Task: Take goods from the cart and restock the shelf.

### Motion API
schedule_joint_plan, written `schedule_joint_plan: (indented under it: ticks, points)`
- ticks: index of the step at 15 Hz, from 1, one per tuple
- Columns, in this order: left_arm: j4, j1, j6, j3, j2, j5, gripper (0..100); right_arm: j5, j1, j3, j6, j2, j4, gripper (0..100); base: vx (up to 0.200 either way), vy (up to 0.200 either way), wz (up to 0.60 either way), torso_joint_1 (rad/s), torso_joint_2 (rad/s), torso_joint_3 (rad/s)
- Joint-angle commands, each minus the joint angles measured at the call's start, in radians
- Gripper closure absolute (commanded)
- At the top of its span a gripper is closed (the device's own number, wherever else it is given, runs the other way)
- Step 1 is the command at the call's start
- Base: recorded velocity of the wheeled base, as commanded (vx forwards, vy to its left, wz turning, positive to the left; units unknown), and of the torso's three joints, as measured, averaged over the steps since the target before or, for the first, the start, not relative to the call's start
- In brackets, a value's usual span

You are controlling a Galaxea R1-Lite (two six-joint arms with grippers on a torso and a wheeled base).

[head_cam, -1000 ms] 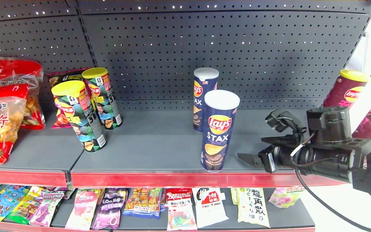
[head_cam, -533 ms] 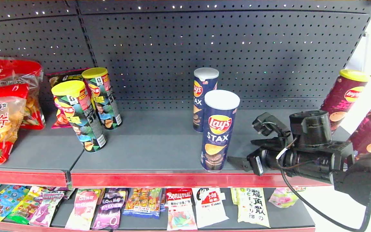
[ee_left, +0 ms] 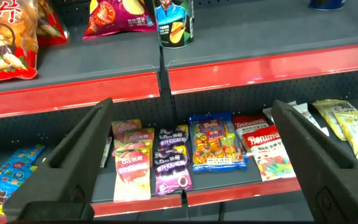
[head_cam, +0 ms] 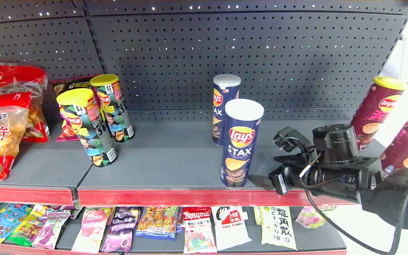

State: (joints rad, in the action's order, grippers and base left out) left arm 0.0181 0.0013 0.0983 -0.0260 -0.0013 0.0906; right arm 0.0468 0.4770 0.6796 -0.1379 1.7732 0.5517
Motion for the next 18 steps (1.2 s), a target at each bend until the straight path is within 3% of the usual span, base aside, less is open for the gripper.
schedule_joint_plan:
  ticks: [1, 18]
  points:
    - [0.0, 0.0, -0.002, 0.0, 0.001, 0.0, 0, 0.001, 0.005, 0.0, 0.0, 0.002, 0.001, 0, 0.0, 0.0, 0.0, 0.0, 0.0, 0.0]
    - [0.0, 0.0, -0.003, 0.0, 0.001, 0.0, 0, -0.036, 0.012, 0.005, 0.0, 0.035, 0.03, 0, 0.0, 0.0, 0.0, 0.0, 0.0, 0.0]
